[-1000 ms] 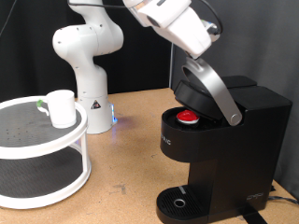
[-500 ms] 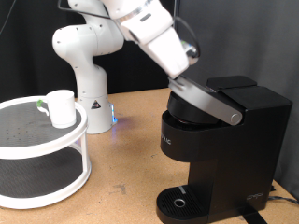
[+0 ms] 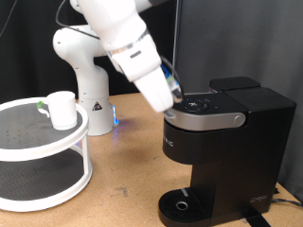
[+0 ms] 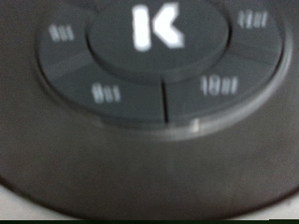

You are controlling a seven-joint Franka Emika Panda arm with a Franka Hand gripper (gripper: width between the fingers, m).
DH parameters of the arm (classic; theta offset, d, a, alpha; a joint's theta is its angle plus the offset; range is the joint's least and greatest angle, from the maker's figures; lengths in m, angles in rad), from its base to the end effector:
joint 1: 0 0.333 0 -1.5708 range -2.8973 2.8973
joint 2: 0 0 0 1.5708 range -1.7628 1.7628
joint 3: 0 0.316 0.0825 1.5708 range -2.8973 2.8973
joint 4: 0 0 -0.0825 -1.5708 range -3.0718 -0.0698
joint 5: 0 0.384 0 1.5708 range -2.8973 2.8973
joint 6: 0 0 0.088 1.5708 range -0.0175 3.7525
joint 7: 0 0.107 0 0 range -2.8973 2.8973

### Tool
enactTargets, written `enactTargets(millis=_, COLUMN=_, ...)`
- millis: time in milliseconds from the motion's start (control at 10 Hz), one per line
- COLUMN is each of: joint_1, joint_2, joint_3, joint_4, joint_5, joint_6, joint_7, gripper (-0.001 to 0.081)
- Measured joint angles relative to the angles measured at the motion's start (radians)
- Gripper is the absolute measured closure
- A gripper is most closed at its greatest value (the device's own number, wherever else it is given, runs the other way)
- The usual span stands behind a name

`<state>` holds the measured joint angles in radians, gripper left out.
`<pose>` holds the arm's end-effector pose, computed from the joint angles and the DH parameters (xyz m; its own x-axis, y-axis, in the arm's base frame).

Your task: Make a cup of coffee with the keurig machine

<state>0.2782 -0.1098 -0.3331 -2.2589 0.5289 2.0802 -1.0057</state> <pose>0.4992 -0.0036 0.4062 0.7794 0.5462 0.3068 0.6263 -0.6919 -0.3593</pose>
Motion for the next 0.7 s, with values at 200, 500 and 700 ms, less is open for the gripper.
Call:
enactTargets(millis=200, joint_1=-0.003, joint_2=0.025, joint_3=-0.007, joint_4=-0.008, joint_5=0.014, joint_6=0.043, joint_7=-0.022, gripper=0.0805)
enactTargets(millis=500, joint_1=-0.004, joint_2=0.029, joint_3=-0.016, joint_4=-0.008, joint_5=0.049, joint_6=0.037, joint_7=-0.052, gripper=0.0805)
enactTargets(millis=700, joint_1=-0.004, joint_2=0.03, joint_3=-0.027, joint_4=-0.012, joint_5=0.112, joint_6=0.03, joint_7=-0.119, gripper=0.0805)
